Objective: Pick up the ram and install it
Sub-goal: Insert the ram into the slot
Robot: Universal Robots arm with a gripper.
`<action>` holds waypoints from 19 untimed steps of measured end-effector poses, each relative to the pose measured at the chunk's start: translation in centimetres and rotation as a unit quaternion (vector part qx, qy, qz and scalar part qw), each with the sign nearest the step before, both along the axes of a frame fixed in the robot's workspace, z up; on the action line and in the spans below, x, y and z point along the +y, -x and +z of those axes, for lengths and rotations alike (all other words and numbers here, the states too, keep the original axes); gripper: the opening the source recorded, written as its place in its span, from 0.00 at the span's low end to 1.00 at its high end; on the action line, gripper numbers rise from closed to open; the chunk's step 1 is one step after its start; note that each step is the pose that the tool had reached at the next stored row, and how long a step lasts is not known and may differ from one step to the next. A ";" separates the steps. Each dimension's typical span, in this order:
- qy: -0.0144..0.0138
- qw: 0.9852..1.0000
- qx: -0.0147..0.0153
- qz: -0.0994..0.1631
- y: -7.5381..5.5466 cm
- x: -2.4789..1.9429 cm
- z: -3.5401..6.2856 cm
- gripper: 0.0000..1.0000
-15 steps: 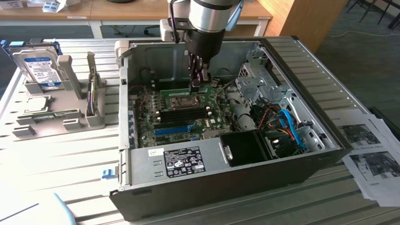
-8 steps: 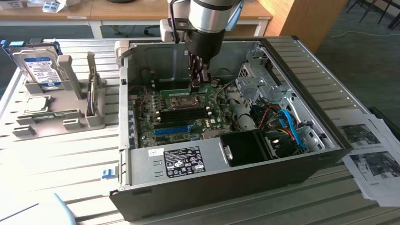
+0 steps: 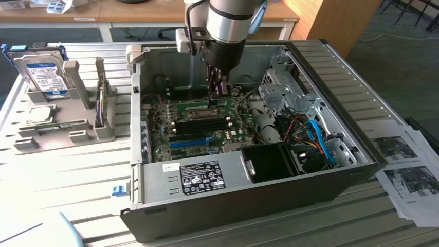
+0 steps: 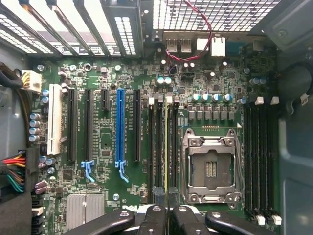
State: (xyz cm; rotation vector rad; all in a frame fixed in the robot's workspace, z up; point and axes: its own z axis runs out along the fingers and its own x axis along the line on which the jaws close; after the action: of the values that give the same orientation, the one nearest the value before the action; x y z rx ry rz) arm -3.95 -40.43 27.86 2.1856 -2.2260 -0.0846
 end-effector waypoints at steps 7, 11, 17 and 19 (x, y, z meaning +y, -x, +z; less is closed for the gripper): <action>0.000 1.000 0.000 0.000 0.0 0.00 -0.05 0.11; 0.000 1.000 0.000 0.000 0.0 0.00 -0.23 0.11; 0.000 1.000 0.000 0.000 0.0 0.00 -0.47 0.11; 0.000 1.000 0.000 0.000 0.0 0.00 -0.54 0.11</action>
State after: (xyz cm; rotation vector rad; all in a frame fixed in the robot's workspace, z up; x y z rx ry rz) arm -3.95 -40.43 27.32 2.1856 -2.2259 -0.0845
